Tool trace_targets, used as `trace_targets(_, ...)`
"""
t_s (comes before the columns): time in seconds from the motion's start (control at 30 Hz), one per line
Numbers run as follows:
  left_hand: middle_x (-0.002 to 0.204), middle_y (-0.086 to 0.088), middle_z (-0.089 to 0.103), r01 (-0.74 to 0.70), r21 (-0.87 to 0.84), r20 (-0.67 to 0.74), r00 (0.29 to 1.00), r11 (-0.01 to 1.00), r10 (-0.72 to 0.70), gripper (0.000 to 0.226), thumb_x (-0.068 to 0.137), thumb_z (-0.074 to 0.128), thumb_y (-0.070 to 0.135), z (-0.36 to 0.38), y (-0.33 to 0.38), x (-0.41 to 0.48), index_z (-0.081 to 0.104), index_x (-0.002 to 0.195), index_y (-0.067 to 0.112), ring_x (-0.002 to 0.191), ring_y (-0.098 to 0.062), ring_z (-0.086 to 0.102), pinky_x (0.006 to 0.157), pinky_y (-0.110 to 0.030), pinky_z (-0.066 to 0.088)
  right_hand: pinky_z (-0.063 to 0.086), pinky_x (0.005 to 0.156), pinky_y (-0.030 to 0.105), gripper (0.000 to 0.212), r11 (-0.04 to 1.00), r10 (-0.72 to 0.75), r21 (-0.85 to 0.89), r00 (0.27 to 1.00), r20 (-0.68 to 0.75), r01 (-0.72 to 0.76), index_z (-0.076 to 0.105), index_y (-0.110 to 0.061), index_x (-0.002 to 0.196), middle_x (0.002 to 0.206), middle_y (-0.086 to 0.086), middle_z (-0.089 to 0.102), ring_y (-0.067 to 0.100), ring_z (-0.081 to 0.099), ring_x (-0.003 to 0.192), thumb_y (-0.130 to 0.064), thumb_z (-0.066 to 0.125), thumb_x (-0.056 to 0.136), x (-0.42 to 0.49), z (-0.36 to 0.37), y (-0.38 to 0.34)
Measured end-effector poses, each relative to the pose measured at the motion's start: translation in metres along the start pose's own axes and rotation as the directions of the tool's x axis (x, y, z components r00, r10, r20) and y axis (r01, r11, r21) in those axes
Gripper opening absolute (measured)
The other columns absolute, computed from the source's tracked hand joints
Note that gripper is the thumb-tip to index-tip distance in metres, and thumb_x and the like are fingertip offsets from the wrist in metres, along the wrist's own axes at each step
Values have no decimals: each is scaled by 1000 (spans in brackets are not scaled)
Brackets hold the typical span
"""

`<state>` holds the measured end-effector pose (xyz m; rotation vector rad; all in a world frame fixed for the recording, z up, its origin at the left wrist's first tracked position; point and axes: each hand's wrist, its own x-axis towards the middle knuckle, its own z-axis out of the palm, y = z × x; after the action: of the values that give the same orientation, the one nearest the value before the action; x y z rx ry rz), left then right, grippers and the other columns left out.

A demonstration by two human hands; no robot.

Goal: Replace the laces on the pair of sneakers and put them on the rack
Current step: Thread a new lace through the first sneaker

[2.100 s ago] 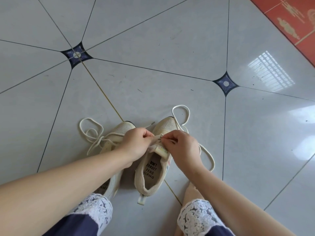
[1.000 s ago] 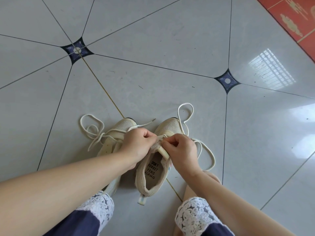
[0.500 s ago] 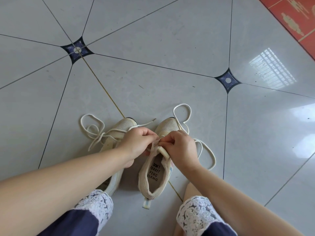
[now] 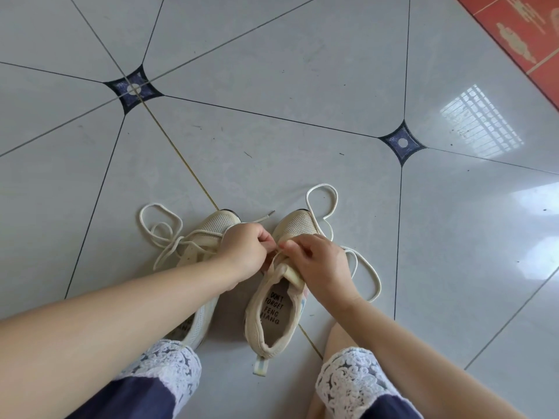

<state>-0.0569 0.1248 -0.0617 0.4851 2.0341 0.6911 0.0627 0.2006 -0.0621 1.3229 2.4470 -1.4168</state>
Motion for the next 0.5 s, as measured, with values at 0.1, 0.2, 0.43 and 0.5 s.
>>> trace_targets(0.1, 64, 4, 60, -75, 101, -20, 997, 992, 77, 20, 85, 53, 5, -1, 4, 0, 59, 67, 11, 68, -21, 65, 69, -37, 55, 43, 60, 20, 14, 999, 41, -15, 999, 27, -41, 66, -32, 73, 67, -9, 61, 4, 55, 67, -46, 66, 77, 2, -3, -6)
trace_targets(0.2, 71, 2, 56, -240, 305, -56, 962, 922, 269, 17, 84, 48, -1, -4, 3, 0, 55, 73, 9, 77, -25, 59, 68, -37, 48, 42, 63, 23, 6, 994, 103, -43, 990, 101, -99, 63, -35, 72, 61, -13, 54, 3, 51, 62, -39, 68, 74, 5, -5, -12)
trace_targets(0.43, 71, 4, 64, -194, -132, -191, 967, 972, 167, 25, 95, 43, 8, -16, 9, 1, 51, 73, 15, 71, -10, 65, 68, -23, 53, 38, 84, 30, 9, 966, 54, -258, 995, 90, -29, 61, -38, 84, 83, -13, 53, 14, 51, 92, -35, 60, 76, 6, -2, -17)
trace_targets(0.5, 68, 4, 64, -70, -451, -117, 993, 890, 19, 24, 97, 39, 10, -17, 14, -2, 51, 77, 12, 72, -13, 68, 70, -23, 54, 27, 83, 26, 15, 942, 1, -336, 999, 45, 14, 64, -38, 91, 90, -11, 50, 15, 44, 97, -41, 59, 77, 4, -1, -16)
